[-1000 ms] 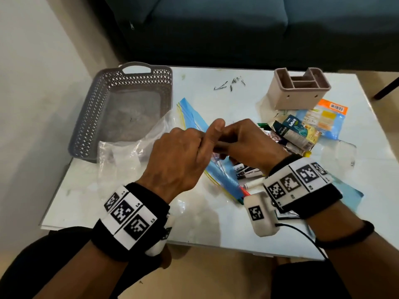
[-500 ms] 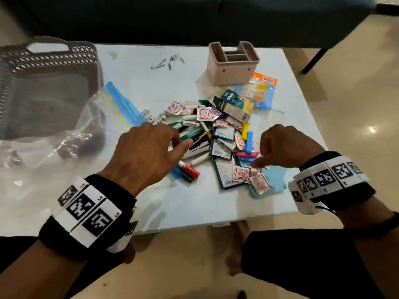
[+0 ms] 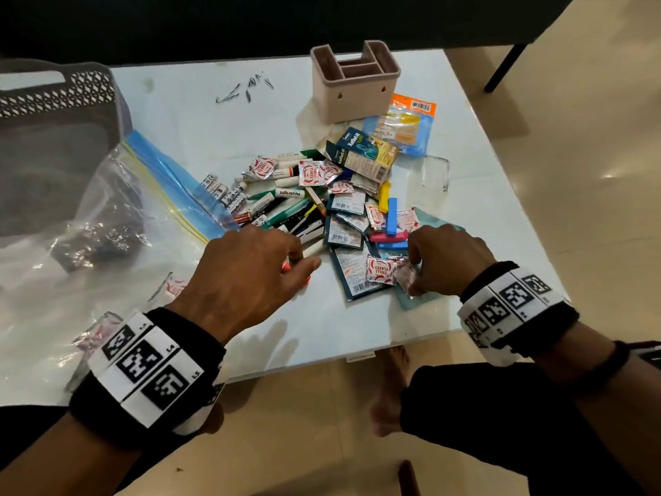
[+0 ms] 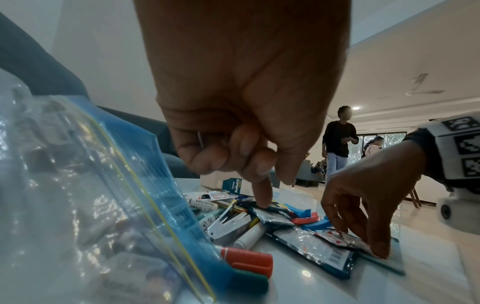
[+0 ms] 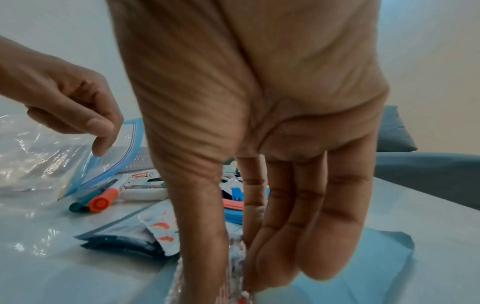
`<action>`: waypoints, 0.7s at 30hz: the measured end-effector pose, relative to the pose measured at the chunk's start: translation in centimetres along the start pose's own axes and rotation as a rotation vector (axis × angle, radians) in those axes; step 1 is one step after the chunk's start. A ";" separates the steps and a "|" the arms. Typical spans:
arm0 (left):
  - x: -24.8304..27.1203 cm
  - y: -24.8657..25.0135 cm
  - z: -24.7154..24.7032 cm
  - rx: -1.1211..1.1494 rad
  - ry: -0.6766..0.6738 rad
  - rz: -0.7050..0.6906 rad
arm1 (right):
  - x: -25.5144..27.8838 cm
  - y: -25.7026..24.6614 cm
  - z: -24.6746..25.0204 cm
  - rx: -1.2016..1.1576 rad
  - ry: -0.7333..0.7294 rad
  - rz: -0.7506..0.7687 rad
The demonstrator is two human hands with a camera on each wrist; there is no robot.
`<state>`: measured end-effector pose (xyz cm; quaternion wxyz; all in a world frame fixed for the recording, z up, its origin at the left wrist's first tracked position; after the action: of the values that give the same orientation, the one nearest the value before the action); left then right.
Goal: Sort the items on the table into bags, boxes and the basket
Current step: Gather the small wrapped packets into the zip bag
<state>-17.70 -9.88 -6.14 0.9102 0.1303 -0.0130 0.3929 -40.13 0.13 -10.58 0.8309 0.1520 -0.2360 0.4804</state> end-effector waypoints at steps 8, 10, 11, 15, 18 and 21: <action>-0.1 -0.2 0.3 0.041 0.001 -0.031 | -0.4 -0.1 1.0 -0.060 -0.038 0.044; -0.2 -0.1 0.1 0.120 -0.009 -0.051 | 0.0 -0.1 2.8 -0.156 -0.010 0.104; -0.2 0.2 0.0 0.208 -0.018 -0.063 | 0.5 -0.4 3.7 -0.224 0.000 0.153; 0.1 2.2 0.4 0.556 -0.021 -0.088 | 2.4 -4.2 5.4 -0.622 -0.115 0.413; 0.0 2.5 1.4 0.633 0.063 -0.088 | 2.5 -5.8 5.8 -0.818 -0.152 0.481; -0.3 1.2 2.2 0.574 0.137 -0.032 | 1.2 -5.6 5.3 -0.654 -0.069 0.444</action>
<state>-18.61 -9.83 -3.78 0.8410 0.3558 0.1619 0.3741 -36.06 -4.24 -5.61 0.7028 -0.1594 -0.4315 0.5426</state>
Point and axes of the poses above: each hand's wrist, its own x-axis away from the middle knuckle, its own z-axis out of the back of the hand, y = z × x, the point moved 6 cm from there along -x, towards the middle knuckle, and after that the axes turned 1 degree about -x, right-handed, at the moved point
